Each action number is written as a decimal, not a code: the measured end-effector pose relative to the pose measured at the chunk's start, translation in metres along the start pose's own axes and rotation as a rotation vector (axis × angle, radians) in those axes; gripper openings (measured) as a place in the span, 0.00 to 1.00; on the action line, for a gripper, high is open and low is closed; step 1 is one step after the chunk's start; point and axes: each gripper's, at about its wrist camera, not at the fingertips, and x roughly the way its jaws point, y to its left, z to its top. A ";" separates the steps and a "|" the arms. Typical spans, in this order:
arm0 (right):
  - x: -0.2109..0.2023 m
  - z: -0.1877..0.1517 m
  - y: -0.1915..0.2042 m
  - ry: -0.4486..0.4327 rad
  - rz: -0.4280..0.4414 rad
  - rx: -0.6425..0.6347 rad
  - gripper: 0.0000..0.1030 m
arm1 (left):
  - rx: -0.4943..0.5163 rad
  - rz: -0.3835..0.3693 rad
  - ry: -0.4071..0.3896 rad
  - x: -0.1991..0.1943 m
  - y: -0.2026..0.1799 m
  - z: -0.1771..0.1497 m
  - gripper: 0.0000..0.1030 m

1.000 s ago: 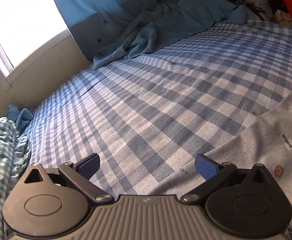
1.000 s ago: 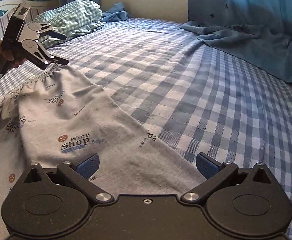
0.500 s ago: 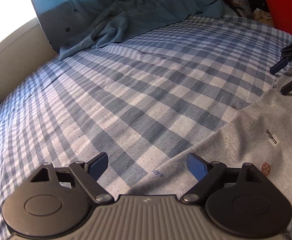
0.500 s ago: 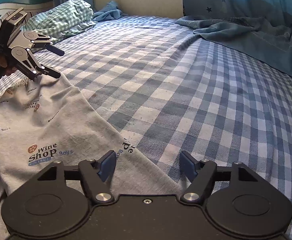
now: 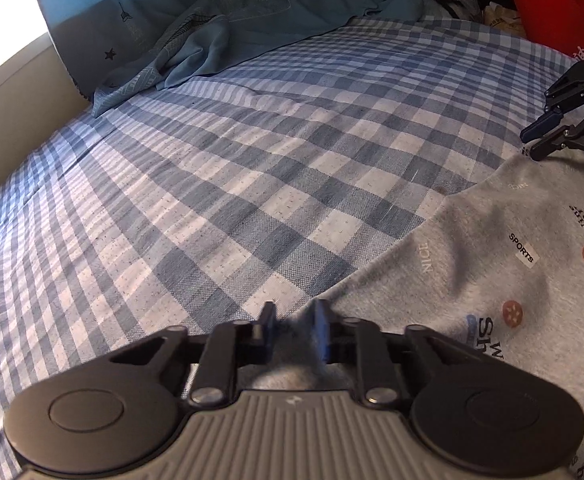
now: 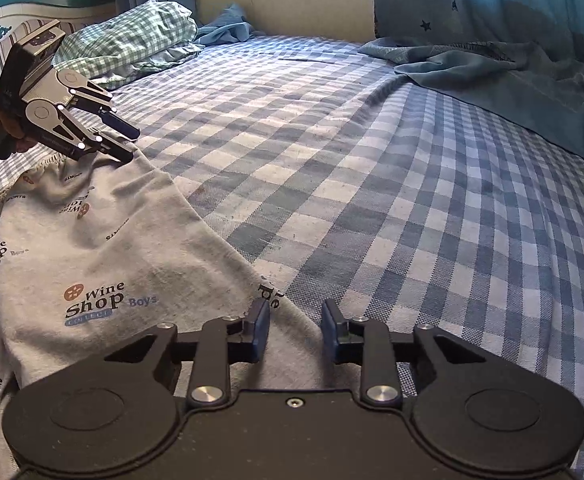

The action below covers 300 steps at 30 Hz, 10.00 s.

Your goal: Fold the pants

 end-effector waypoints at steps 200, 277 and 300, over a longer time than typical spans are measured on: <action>-0.204 -0.165 -0.019 -0.313 -0.010 1.201 0.99 | -0.567 -0.283 -0.224 -0.122 -0.353 -0.030 1.00; -0.363 -0.363 0.007 -0.187 -0.671 0.653 0.62 | -0.324 -0.254 -0.225 -0.184 -0.419 -0.064 0.87; -0.124 -0.069 0.130 -0.208 0.146 0.333 0.96 | -1.010 0.353 -0.209 -0.231 -0.119 -0.228 0.99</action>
